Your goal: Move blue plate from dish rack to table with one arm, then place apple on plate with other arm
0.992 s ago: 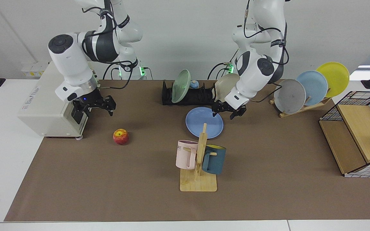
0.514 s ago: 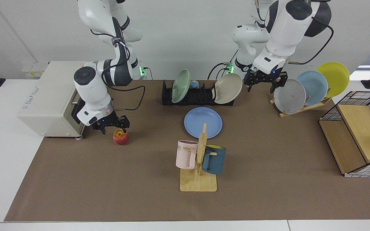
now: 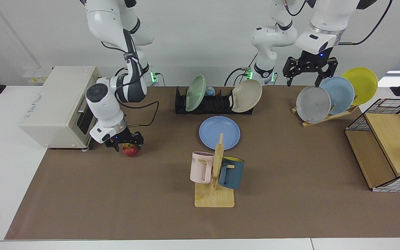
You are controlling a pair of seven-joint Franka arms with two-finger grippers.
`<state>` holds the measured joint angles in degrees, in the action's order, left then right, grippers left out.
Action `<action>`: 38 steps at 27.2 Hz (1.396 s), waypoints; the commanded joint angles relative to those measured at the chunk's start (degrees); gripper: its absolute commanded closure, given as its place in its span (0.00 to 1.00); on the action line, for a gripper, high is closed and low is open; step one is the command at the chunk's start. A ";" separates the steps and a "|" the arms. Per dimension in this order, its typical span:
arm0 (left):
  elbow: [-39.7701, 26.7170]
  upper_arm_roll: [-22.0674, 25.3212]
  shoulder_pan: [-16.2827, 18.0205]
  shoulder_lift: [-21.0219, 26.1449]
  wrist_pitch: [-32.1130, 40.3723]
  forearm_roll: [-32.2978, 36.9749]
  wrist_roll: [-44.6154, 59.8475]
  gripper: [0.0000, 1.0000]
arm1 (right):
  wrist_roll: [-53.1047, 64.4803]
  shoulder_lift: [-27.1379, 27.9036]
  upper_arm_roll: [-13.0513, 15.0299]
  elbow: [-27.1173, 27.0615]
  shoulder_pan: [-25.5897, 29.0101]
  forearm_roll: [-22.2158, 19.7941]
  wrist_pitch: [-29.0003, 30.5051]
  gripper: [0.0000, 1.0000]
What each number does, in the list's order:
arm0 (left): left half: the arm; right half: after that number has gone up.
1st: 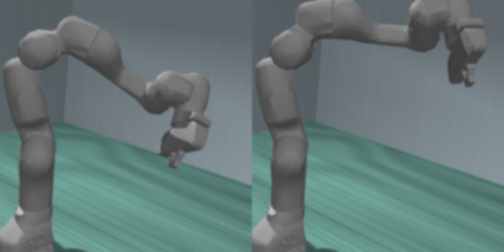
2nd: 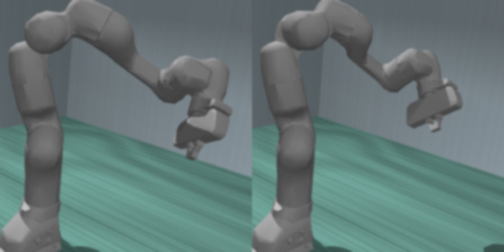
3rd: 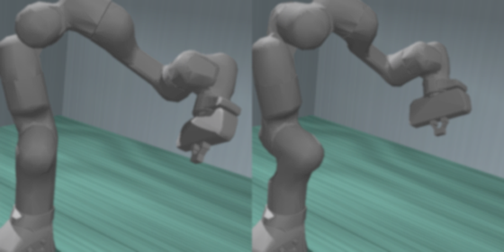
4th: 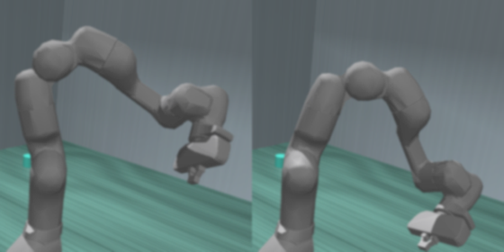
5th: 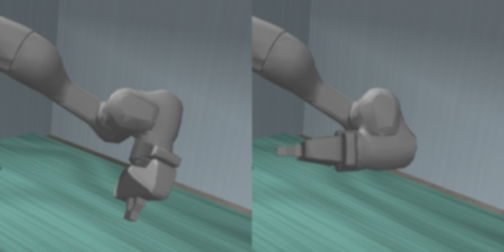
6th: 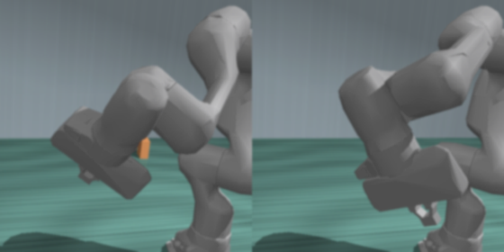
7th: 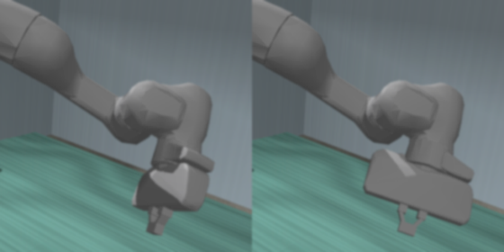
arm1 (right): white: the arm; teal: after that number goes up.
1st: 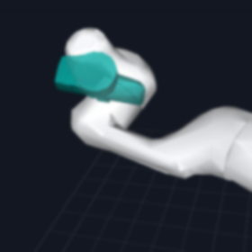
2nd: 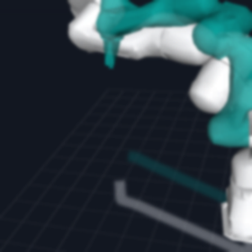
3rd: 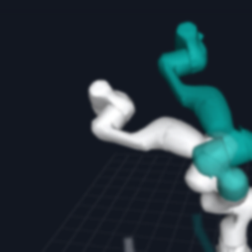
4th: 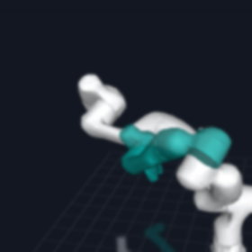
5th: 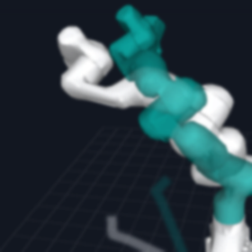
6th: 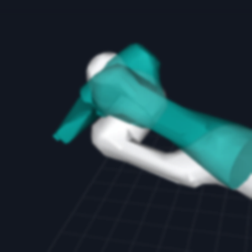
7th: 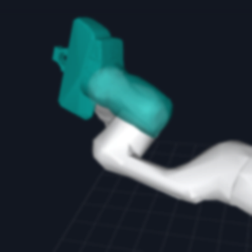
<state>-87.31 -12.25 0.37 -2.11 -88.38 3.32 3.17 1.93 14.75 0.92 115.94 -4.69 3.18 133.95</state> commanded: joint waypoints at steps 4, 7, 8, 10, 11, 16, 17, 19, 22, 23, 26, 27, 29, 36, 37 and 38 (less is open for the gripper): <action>2.32 0.30 -0.28 1.59 2.77 0.63 -1.23 0.00 | 2.29 0.64 -0.39 1.30 0.82 2.00 1.58 0.00; 2.85 0.65 -0.02 2.03 4.27 -1.20 -1.23 0.00 | 2.56 0.72 -0.39 2.27 0.65 3.23 1.58 0.00; 3.20 0.65 -0.02 2.38 4.44 -1.91 -1.15 0.00 | 2.56 0.64 -0.39 2.36 0.56 3.23 1.58 0.00; 3.38 0.74 -0.11 2.38 4.88 -2.27 -1.15 0.00 | 2.56 0.72 -0.30 2.45 0.47 3.23 1.58 0.00; 3.38 0.74 -0.20 2.38 5.06 -2.18 -1.15 0.00 | 2.64 0.72 -0.30 2.45 0.47 3.23 1.58 0.00; 3.29 0.83 -0.20 2.12 5.06 -3.05 -1.15 0.00 | 2.73 1.42 -0.30 2.36 0.65 3.15 2.63 0.00; 3.29 0.83 -0.20 1.94 5.06 -3.41 -1.15 0.00 | 2.99 1.60 -0.30 2.36 0.73 3.15 2.81 0.00; 2.76 0.74 -0.20 1.33 5.06 -3.06 -1.41 0.00 | 3.70 1.86 -0.30 2.45 0.91 3.23 3.16 0.00; 2.76 1.00 -0.20 1.24 4.89 -3.06 -1.41 0.00 | 4.14 1.87 -0.30 2.44 1.00 3.23 3.34 0.00; 2.76 1.00 -0.20 1.24 4.80 -3.06 -1.32 0.00 | 4.14 1.87 -0.30 2.45 1.00 3.23 3.51 0.00; 2.67 1.00 -0.20 1.15 4.71 -2.88 -1.50 0.00 | 4.05 1.95 -0.30 2.36 1.00 3.23 3.42 0.45; 2.67 1.00 -0.11 1.15 4.71 -2.79 -1.41 0.00 | 4.05 1.95 -0.30 2.36 1.00 3.23 3.42 0.76; 2.67 1.18 -0.20 1.15 4.80 -2.71 -1.15 0.00 | 4.05 1.95 -0.30 2.36 1.00 3.23 3.42 0.93; 2.67 1.70 -0.11 0.27 5.06 -2.71 -0.71 0.00 | 3.52 0.99 -0.30 1.04 0.56 3.50 2.46 1.00; 2.76 2.05 -0.20 0.36 5.06 -2.71 -0.71 0.00 | 3.26 0.46 -0.39 0.60 0.39 3.50 2.02 1.00; 2.76 2.14 -0.20 0.27 5.06 -2.71 -0.71 0.00 | 2.91 -0.50 -0.39 0.25 0.30 3.41 1.23 1.00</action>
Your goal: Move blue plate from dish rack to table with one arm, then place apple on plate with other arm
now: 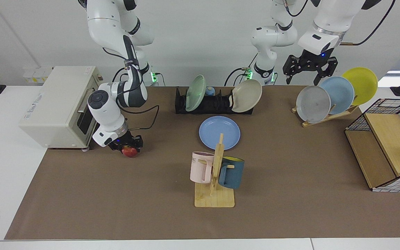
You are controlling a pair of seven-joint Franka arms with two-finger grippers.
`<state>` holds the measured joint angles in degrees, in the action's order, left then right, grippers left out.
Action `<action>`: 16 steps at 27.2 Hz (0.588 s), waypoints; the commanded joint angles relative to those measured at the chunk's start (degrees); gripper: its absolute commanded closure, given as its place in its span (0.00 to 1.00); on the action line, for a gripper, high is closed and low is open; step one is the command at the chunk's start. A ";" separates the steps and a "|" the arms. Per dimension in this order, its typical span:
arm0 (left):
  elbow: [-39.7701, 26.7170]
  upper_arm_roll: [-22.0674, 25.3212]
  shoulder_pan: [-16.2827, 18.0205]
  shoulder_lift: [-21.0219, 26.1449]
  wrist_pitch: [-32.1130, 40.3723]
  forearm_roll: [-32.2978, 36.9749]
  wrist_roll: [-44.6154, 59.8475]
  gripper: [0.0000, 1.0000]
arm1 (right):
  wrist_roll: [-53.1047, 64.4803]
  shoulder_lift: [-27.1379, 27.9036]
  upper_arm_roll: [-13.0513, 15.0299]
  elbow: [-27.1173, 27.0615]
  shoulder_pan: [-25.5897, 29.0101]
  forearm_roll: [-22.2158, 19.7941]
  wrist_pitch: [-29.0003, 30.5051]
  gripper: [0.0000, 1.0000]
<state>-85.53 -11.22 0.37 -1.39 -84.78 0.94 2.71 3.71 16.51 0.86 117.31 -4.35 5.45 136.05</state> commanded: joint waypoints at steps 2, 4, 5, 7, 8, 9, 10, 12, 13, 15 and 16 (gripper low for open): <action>0.98 1.11 -0.19 -0.63 1.46 -0.33 -0.25 0.00 | -0.10 -3.58 -0.33 -2.34 -0.39 1.14 -3.33 1.00; 0.98 1.20 -0.02 -0.72 1.54 -0.24 -0.25 0.00 | -1.07 -4.81 -0.51 -3.83 -1.44 1.14 -6.31 1.00; 0.98 1.29 -0.11 -0.81 1.54 -0.24 -0.25 0.00 | -1.42 -5.25 -0.42 -4.53 -2.14 1.14 -7.72 1.00; 0.98 1.46 -0.19 -0.81 1.46 -0.24 -0.25 0.00 | -3.17 -6.04 -0.42 -5.85 -3.55 1.14 -9.92 1.00; 0.98 1.46 -0.19 -0.81 1.46 -0.24 -0.25 0.00 | -4.57 -6.40 -0.42 -6.38 -4.43 0.97 -10.71 1.00; 0.98 1.46 -0.19 -0.81 1.46 -0.24 -0.25 0.00 | -5.98 -6.75 -0.42 -6.91 -5.30 0.71 -11.42 1.00; 0.98 1.46 -0.19 -0.81 1.46 -0.24 -0.25 0.00 | -7.56 -7.01 -0.42 -7.26 -6.27 0.36 -12.21 1.00; 0.98 1.46 -0.19 -1.07 1.46 -0.24 -0.25 0.00 | -10.81 -7.54 -0.33 -7.97 -8.29 -0.09 -13.35 1.00; 0.98 1.46 -0.19 -1.16 1.54 -0.33 -0.25 0.00 | -12.48 -7.63 -0.24 -8.32 -9.52 -0.17 -13.97 1.00; 0.98 1.46 -0.19 -1.16 1.46 -0.24 -0.25 0.00 | -16.17 -7.81 -0.16 -8.93 -11.98 -0.26 -15.02 1.00; 0.98 1.46 -0.19 -1.25 1.46 -0.24 -0.25 0.00 | -18.10 -7.81 -0.07 -9.11 -13.47 -0.26 -15.20 1.00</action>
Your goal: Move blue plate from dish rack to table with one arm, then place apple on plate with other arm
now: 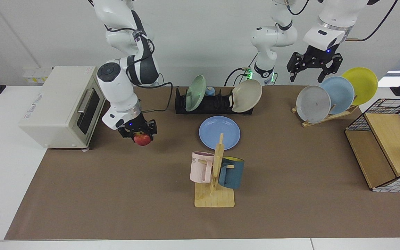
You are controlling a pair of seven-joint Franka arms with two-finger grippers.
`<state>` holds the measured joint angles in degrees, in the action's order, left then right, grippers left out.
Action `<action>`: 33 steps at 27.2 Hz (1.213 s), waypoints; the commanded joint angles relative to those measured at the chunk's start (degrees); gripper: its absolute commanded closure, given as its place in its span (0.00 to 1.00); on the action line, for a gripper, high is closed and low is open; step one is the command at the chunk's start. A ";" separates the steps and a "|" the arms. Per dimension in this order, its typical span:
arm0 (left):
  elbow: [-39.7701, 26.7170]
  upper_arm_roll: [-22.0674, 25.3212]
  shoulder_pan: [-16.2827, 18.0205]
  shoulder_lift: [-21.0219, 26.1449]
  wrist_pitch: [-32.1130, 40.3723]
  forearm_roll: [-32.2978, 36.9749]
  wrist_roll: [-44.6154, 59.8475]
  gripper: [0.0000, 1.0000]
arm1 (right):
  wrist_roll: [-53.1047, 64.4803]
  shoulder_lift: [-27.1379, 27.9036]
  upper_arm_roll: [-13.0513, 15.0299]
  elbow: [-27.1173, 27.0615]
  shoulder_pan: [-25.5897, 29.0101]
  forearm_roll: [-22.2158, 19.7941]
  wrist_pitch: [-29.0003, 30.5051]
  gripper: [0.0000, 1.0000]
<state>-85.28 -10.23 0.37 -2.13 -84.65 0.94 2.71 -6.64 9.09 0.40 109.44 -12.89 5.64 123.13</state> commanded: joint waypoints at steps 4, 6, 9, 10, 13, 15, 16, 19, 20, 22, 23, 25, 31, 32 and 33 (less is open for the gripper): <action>0.73 0.47 -0.20 -0.77 1.42 -0.24 -0.25 0.00 | -11.37 -0.83 0.22 -1.42 -9.86 -1.59 -2.11 1.00; 0.73 0.47 -0.20 -0.86 1.42 -0.24 -0.25 0.00 | -11.99 -0.75 0.13 -1.69 -12.41 -1.59 -1.67 1.00; 0.73 0.47 -0.20 -0.86 1.42 -0.24 -0.25 0.00 | -16.10 -0.13 0.04 -1.77 -16.54 -1.50 -0.10 1.00; 0.73 0.47 -0.20 -0.86 1.42 -0.24 -0.25 0.00 | -17.69 0.57 0.04 -1.77 -18.38 -1.59 1.57 1.00; 0.73 0.47 -0.20 -0.95 1.42 -0.24 -0.25 0.00 | -18.93 2.50 0.04 -2.39 -20.94 -1.24 4.12 1.00; 0.73 0.47 -0.20 -0.95 1.34 -0.24 -0.25 0.00 | -19.11 4.17 -0.04 -3.35 -22.08 -0.80 5.36 1.00; 0.73 0.47 -0.20 -0.95 1.42 -0.32 -0.25 0.00 | -19.28 5.13 -0.04 -3.53 -22.96 -0.54 6.23 1.00; 0.73 0.47 -0.20 -0.95 1.42 -0.24 -0.25 0.00 | -20.07 7.95 0.04 -3.62 -25.86 -0.36 9.92 1.00; 0.73 0.47 -0.20 -1.04 1.34 -0.24 -0.25 0.00 | -20.08 8.65 -0.04 -3.62 -26.22 -0.36 10.72 1.00; 0.73 0.47 -0.20 -1.21 1.42 -0.24 -0.25 0.00 | -20.17 9.88 -0.04 -3.62 -26.83 -0.45 11.95 1.00; 0.73 0.47 -0.20 -1.21 1.42 -0.32 -0.25 0.00 | -20.08 10.32 -0.04 -3.62 -27.10 -0.45 12.56 1.00; 0.73 0.56 -0.20 -1.21 1.42 -0.24 -0.25 0.00 | -20.16 11.12 -0.04 -3.62 -27.19 -0.54 13.62 1.00; 0.73 0.47 -0.20 -1.65 1.42 -0.24 -0.25 0.00 | -20.17 13.49 -0.04 -3.62 -28.94 -0.80 15.99 1.00; 0.73 0.47 -0.20 -1.65 1.42 -0.32 -0.25 0.00 | -20.17 13.93 0.04 -3.62 -29.03 -0.80 16.52 1.00; 0.73 0.56 -0.20 -1.65 1.42 -0.33 -0.25 0.00 | -20.08 14.19 0.04 -3.62 -29.03 -0.89 16.96 1.00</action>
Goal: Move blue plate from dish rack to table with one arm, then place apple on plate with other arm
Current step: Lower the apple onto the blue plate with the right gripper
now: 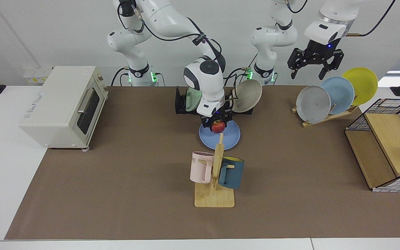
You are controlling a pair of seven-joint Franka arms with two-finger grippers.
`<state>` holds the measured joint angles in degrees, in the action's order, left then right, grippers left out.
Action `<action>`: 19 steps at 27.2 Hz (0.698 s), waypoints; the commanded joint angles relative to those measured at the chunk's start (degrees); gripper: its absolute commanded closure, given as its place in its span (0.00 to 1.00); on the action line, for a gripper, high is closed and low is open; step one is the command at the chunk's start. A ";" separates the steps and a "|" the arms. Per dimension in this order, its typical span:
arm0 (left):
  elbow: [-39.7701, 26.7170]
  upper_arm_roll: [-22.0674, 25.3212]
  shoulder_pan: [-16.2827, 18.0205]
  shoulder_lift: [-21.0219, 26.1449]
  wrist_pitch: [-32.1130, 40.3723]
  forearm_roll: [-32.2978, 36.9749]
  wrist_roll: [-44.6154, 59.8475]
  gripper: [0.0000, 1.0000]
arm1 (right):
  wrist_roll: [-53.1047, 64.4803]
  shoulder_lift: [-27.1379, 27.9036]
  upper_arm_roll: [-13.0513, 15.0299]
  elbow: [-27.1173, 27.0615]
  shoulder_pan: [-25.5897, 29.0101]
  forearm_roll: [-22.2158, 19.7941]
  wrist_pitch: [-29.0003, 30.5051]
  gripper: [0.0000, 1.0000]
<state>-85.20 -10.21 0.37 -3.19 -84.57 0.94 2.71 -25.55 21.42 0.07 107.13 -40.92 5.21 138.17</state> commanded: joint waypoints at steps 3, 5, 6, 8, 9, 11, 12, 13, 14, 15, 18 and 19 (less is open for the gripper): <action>0.65 0.46 -0.20 -0.59 1.34 -0.32 -0.25 0.00 | -0.91 2.31 0.37 -1.31 -0.83 -0.72 2.36 1.00; 0.65 0.54 -0.20 -0.59 1.34 -0.24 -0.25 0.00 | -0.73 2.31 0.29 -1.31 -0.39 -0.90 2.36 1.00; 0.65 0.54 -0.20 -0.59 1.34 -0.24 -0.25 0.00 | -0.47 2.40 0.37 -1.23 -0.39 -0.90 2.36 1.00; 0.65 0.54 -0.20 -0.59 1.34 -0.24 -0.25 0.00 | -0.46 2.49 0.29 -0.96 -0.21 -0.99 2.36 1.00; 0.74 0.63 -0.20 -0.59 1.34 -0.24 -0.25 0.00 | -0.38 2.58 0.28 -0.88 -0.04 -0.99 2.36 1.00; 0.74 0.55 -0.20 -0.59 1.34 -0.24 -0.25 0.00 | -0.12 2.75 0.37 -0.70 0.05 -0.99 2.71 1.00; 0.74 0.63 -0.20 -0.59 1.34 -0.24 -0.25 0.00 | 0.06 2.84 0.37 -0.70 -0.04 -0.99 2.71 1.00; 0.74 0.63 -0.20 -0.59 1.34 -0.24 -0.25 0.00 | -0.02 2.93 0.37 -0.70 -0.12 -0.99 2.71 1.00; 0.65 0.63 -0.20 -0.59 1.34 -0.24 -0.25 0.00 | 0.06 3.02 0.37 -0.70 -0.21 -0.90 2.71 1.00; 0.74 0.63 -0.20 -0.59 1.34 -0.24 -0.25 0.00 | 0.06 3.10 0.37 -0.70 -0.21 -0.90 2.71 1.00; 0.74 0.63 -0.20 -0.59 1.34 -0.24 -0.25 0.00 | -0.03 3.19 0.28 -0.70 -0.12 -0.46 2.71 0.62; 0.74 0.63 -0.20 -0.68 1.34 -0.24 -0.25 0.00 | -0.11 3.19 0.28 -0.70 -0.12 -0.37 2.71 0.40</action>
<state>-85.19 -10.07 0.37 -3.57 -84.53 0.94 2.71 -25.54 24.01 0.76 106.86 -41.53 5.07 139.73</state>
